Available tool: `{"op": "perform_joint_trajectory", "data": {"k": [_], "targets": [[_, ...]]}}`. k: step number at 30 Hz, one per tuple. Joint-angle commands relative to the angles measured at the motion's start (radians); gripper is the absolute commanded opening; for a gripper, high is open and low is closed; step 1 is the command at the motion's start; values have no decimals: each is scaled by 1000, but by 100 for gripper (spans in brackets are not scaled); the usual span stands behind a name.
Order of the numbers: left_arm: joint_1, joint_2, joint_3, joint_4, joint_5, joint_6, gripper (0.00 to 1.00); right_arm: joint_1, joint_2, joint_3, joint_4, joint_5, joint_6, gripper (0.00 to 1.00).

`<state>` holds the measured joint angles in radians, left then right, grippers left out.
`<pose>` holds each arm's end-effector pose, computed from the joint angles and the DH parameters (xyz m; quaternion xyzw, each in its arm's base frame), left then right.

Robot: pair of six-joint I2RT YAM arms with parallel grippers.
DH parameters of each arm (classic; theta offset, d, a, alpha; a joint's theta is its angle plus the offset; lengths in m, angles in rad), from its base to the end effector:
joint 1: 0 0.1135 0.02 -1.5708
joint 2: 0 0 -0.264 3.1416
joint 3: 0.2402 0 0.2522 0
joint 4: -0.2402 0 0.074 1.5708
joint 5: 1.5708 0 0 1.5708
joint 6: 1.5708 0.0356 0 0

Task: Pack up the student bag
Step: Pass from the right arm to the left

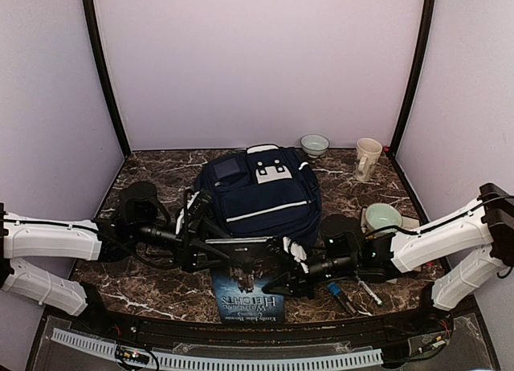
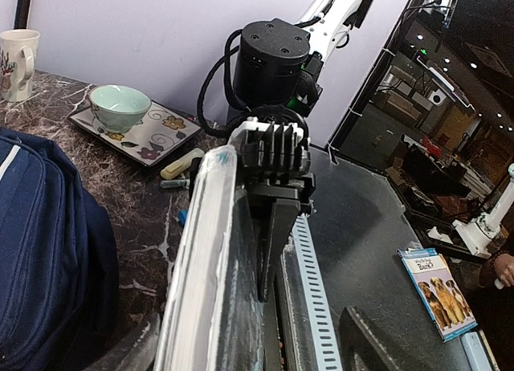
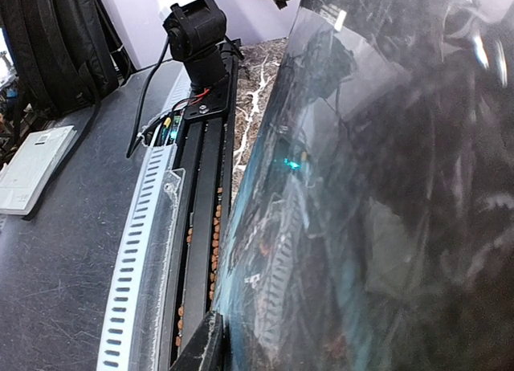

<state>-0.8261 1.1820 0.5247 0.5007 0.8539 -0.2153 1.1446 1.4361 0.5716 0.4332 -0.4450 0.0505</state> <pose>0.1475 -0.1996 0.2404 0.4646 0.5791 -0.5673 0.3563 0.1041 0.2664 0.1833 -0.5289 0.6395 0.4496 0.3304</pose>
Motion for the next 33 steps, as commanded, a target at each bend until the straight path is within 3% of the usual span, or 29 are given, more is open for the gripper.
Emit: {"op": "perform_joint_trajectory", "data": {"k": [1, 15, 18, 21, 24, 33], "targets": [[-20, -13, 22, 7, 70, 32, 66, -14, -48, 8, 173, 2, 34, 0], [-24, 24, 1, 11, 58, 53, 53, -14, -121, 18, 142, -68, 19, 0], [-24, 39, 7, 10, 59, 55, 53, -15, -138, 16, 135, -79, 9, 0], [-24, 59, 18, 10, 57, 55, 62, -15, -154, 21, 109, -77, -14, 0], [-24, 79, 31, 13, 56, 54, 64, -14, -176, 27, 68, -58, -42, 0], [-26, 115, 45, 74, 111, 43, 9, -18, -210, 7, 89, 0, -49, 0]]}}
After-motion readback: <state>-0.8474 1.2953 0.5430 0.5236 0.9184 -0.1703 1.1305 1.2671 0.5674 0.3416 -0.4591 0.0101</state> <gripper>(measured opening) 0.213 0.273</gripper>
